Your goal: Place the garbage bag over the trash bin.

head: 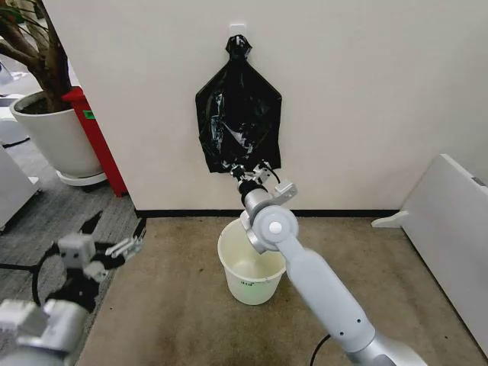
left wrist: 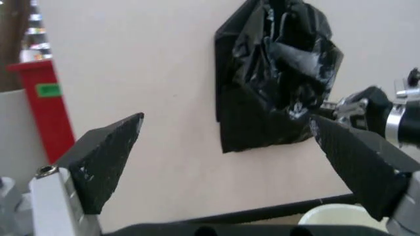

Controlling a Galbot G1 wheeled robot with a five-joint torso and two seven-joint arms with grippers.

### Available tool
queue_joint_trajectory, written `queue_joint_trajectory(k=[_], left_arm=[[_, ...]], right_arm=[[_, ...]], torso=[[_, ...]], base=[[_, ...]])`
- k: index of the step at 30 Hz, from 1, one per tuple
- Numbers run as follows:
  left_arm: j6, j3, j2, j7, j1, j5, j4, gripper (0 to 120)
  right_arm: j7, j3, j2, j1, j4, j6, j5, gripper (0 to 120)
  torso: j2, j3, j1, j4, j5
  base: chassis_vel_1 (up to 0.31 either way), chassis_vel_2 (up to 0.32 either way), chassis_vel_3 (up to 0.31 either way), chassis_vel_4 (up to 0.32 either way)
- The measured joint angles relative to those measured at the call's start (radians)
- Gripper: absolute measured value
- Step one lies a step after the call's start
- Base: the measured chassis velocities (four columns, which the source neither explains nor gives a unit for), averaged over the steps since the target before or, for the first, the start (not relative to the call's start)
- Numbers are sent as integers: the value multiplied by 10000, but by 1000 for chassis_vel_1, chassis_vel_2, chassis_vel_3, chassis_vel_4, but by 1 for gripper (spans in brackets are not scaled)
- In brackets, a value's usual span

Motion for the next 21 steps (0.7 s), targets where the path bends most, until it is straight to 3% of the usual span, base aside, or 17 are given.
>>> queue_joint_trajectory(k=[1,7,16,21], left_arm=[[0,0,0,0,0,0,0,100],[524,643,2194,-238,-2386,-1370,1351,100],[1033,1679,3301,-7,-4867,-2153,2682,100],[1278,4323,3500,-36,-7746,-2385,3587,100]], right_arm=[[0,0,0,0,0,0,0,0],[32,26,-21,16,-181,10,-124,0],[10,176,-47,-33,-341,10,-276,0],[-9,214,-70,-110,-356,-4,-355,0]], torso=[[0,0,0,0,0],[0,1,0,-2,-3],[0,0,0,1,0],[-1,1,0,-1,-5]], base=[[0,0,0,0],[0,0,0,0],[0,0,0,0],[0,0,0,0]])
